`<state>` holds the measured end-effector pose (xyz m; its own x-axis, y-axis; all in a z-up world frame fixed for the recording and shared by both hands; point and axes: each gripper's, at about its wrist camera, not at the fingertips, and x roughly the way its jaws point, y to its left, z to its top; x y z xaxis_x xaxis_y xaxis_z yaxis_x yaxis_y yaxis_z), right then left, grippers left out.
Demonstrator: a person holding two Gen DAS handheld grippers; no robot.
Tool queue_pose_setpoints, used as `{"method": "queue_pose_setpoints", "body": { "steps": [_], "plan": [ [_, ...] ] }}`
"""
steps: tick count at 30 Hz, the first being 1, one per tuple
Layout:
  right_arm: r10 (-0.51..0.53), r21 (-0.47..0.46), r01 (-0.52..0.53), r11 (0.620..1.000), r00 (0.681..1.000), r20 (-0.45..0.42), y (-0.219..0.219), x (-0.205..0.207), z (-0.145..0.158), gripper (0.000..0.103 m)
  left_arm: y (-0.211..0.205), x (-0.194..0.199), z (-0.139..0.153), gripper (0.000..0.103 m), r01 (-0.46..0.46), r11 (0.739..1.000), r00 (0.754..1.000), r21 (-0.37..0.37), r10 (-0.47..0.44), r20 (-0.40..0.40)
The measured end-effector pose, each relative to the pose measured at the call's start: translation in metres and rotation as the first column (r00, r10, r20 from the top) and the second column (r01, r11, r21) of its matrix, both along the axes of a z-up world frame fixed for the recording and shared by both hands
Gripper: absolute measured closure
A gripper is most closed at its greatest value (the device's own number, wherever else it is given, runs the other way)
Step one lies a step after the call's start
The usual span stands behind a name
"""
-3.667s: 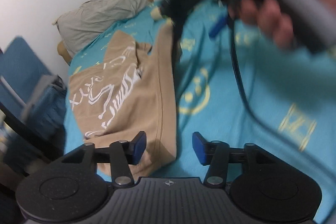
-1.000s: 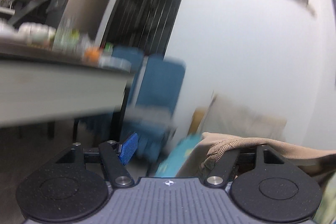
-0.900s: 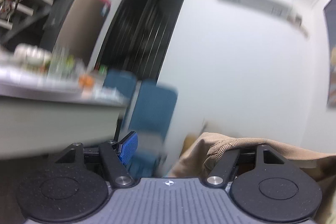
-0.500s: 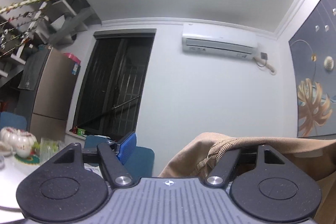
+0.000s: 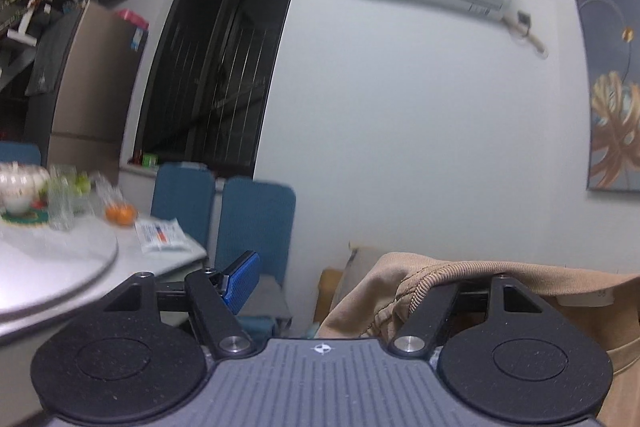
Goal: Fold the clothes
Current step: 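Lift the T-shirt high with both grippers to shake it open, then lower the T-shirt flat onto the bed and open both grippers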
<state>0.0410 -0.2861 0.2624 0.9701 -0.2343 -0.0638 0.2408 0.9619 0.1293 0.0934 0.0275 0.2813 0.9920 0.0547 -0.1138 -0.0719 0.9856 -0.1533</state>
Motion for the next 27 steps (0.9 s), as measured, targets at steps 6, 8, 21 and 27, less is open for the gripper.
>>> {"method": "queue_pose_setpoints", "body": {
  "steps": [6, 8, 21, 27],
  "plan": [
    [0.008, -0.012, -0.009, 1.0, 0.994, -0.113, -0.01, 0.139, -0.101, 0.015, -0.005, 0.14, -0.117, 0.031, -0.04, 0.998, 0.993, -0.045, 0.034, -0.114],
    [-0.001, -0.02, -0.002, 1.0, 0.99, -0.14, -0.014, 0.187, -0.141, 0.015, -0.01, 0.191, -0.161, 0.03, -0.04, 0.999, 0.989, -0.028, 0.036, -0.146],
    [0.134, 0.106, -0.091, 0.99, 0.829, -0.542, -0.058, 0.425, -0.389, 0.015, -0.035, 0.431, -0.447, 0.031, 0.08, 0.996, 0.818, 0.039, -0.043, -0.574],
    [0.37, 0.258, -0.266, 0.929, 0.713, -0.596, -0.04, 0.438, -0.401, 0.015, -0.049, 0.462, -0.467, 0.017, 0.263, 0.964, 0.653, 0.034, -0.152, -0.742]
  ]
}}
